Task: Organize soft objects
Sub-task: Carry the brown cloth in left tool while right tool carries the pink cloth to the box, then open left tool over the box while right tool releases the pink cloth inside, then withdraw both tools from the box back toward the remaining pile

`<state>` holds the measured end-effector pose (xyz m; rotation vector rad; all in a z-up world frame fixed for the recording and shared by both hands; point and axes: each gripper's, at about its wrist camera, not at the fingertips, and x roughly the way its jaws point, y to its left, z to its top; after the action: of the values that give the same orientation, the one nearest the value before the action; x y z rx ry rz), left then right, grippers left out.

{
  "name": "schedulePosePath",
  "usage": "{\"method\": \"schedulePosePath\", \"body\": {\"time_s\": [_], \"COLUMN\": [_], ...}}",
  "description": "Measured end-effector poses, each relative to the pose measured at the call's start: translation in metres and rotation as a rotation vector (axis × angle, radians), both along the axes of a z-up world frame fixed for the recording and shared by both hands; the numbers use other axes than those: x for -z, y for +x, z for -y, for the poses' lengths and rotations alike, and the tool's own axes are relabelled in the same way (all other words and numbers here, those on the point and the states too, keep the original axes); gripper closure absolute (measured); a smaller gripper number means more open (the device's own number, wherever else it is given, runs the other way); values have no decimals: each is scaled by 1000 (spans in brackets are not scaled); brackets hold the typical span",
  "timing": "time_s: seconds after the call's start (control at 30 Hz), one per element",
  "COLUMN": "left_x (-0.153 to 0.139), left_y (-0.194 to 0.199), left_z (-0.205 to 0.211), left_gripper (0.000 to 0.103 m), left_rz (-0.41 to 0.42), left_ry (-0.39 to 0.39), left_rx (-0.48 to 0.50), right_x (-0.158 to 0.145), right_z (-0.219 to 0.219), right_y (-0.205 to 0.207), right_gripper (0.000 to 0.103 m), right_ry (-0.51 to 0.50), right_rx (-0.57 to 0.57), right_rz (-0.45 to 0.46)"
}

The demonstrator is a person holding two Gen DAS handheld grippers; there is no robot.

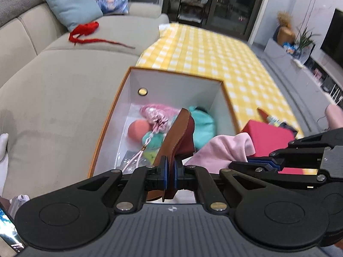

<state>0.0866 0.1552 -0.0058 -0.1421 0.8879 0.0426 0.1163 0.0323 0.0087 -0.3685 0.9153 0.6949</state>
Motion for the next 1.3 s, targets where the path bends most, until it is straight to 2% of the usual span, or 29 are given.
{"method": "schedulePosePath", "body": {"time_s": [0.17, 0.3, 0.6, 0.73, 0.8, 0.93, 1.0, 1.1, 1.3], "left_x": [18, 26, 35, 36, 35, 32, 30, 26, 11], "left_y": [11, 15, 21, 22, 21, 20, 20, 18, 12], "left_z": [-7, -7, -11, -13, -13, -12, -12, -12, -11], "left_gripper": [97, 97, 95, 86, 82, 64, 61, 51, 48], "left_rz": [-65, -87, -122, -128, -124, -116, -111, -94, -26], "left_ry": [15, 51, 68, 79, 81, 96, 94, 98, 90], "left_rx": [-1, -1, -13, -34, -37, -50, -55, -66, -76], "right_x": [21, 31, 41, 39, 38, 35, 33, 28, 7], "right_z": [-10, -14, -19, -17, -16, -14, -13, -10, -2], "right_y": [11, 17, 22, 20, 19, 18, 17, 15, 4], "right_gripper": [101, 101, 96, 77, 76, 69, 67, 63, 55], "right_ry": [-61, -81, -92, -78, -72, -66, -63, -55, -22], "right_rx": [-7, -6, -7, -9, -10, -9, -5, -2, -1], "right_rz": [-29, -41, -53, -45, -39, -32, -26, -13, 47]}}
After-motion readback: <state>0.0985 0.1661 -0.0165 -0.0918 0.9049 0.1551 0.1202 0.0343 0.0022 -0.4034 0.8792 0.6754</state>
